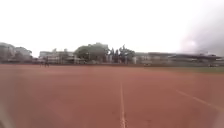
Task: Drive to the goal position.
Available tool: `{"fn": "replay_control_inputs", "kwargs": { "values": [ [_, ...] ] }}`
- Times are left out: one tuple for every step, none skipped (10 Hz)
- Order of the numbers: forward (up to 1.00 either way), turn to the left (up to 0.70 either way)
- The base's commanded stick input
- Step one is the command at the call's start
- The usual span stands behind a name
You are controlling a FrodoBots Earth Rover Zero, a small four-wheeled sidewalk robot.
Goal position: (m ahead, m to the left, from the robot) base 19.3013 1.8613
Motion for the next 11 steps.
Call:
{"fn": "replay_control_inputs", "kwargs": {
  "values": [
    [0.30,0.00],
    [0.30,0.00],
    [0.30,0.00],
    [0.30,0.00],
    [0.30,0.00],
    [0.30,0.00],
    [0.30,0.00],
    [0.30,0.00],
    [0.30,0.00],
    [0.30,0.00],
    [0.30,0.00]
  ]
}}
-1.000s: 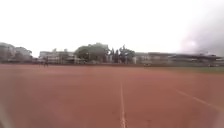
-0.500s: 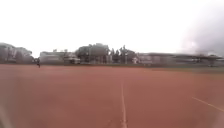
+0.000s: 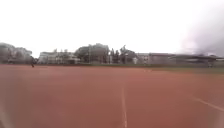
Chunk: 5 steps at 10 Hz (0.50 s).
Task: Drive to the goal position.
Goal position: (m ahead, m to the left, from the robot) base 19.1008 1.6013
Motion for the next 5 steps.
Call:
{"fn": "replay_control_inputs", "kwargs": {
  "values": [
    [0.30,0.00],
    [0.30,0.00],
    [0.30,0.00],
    [0.30,0.00],
    [0.30,0.00]
  ]
}}
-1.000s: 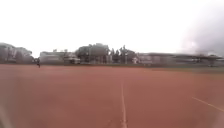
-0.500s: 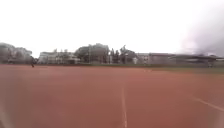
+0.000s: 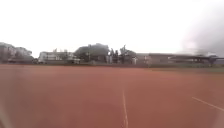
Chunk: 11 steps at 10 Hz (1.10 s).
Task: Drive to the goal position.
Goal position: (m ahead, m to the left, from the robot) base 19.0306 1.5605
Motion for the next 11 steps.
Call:
{"fn": "replay_control_inputs", "kwargs": {
  "values": [
    [0.30,0.00],
    [0.30,0.00],
    [0.30,0.00],
    [0.30,0.00],
    [0.30,0.00],
    [0.30,0.00],
    [0.30,0.00],
    [0.30,0.00],
    [0.30,0.00],
    [0.30,0.00],
    [0.30,0.00]
  ]
}}
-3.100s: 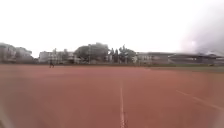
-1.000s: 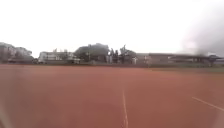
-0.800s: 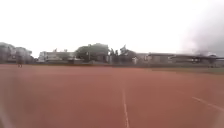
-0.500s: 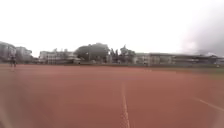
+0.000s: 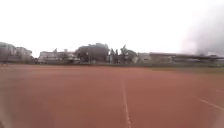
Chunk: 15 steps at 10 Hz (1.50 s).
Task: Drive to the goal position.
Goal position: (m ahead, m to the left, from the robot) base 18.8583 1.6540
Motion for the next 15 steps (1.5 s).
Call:
{"fn": "replay_control_inputs", "kwargs": {
  "values": [
    [0.30,0.00],
    [0.30,0.00],
    [0.30,0.00],
    [0.30,0.00],
    [0.30,0.00],
    [0.30,0.00],
    [0.30,0.00],
    [0.30,0.00],
    [0.30,0.00],
    [0.30,0.00],
    [0.30,0.00],
    [0.30,0.00],
    [0.30,0.00],
    [0.30,0.00],
    [0.30,0.00]
  ]
}}
